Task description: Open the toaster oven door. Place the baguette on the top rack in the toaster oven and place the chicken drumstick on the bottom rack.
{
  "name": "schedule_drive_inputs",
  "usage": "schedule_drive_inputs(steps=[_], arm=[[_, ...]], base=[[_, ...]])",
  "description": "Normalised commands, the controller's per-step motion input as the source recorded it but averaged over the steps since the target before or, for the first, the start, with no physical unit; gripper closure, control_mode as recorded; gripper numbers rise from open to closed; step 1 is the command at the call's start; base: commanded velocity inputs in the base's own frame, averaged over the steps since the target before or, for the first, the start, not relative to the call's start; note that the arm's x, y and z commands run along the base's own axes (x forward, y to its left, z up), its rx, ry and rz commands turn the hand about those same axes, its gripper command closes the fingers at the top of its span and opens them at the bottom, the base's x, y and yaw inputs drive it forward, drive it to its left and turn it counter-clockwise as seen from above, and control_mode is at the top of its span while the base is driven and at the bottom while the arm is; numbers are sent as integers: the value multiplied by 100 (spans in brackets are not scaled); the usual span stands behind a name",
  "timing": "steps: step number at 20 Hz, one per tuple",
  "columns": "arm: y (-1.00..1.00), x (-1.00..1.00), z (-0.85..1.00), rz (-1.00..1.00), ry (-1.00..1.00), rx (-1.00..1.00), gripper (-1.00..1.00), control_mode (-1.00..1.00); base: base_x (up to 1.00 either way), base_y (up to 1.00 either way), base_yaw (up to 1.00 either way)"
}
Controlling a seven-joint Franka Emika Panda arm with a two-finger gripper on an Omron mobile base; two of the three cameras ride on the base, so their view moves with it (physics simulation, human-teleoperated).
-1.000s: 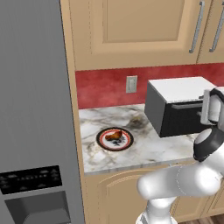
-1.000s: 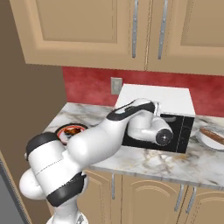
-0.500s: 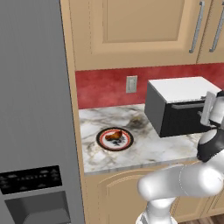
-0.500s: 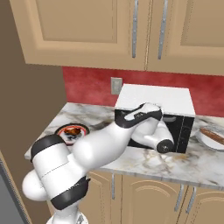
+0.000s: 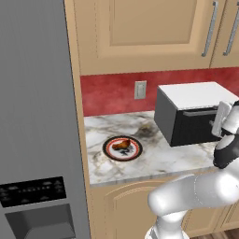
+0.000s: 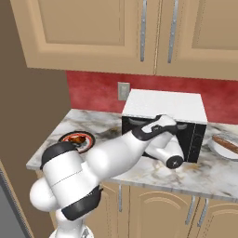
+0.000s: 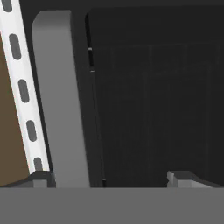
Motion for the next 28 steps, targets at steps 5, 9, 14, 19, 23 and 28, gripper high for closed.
schedule_drive_inputs(steps=[5, 9, 14, 19, 23, 28], arm=[[-2, 36, 0, 0, -7, 1, -100, -100], [-5, 4, 0, 0, -6, 1, -100, -100], [0, 0, 0, -1, -1, 0, -100, -100], [13, 0, 12, -5, 0, 0, 100, -100], [24, 14, 6, -7, 0, 0, 100, -100], [2, 40, 0, -3, 0, 0, 100, -100]], base=[[0, 0, 0], [0, 0, 0], [0, 0, 0], [0, 0, 0], [0, 0, 0], [0, 0, 0]])
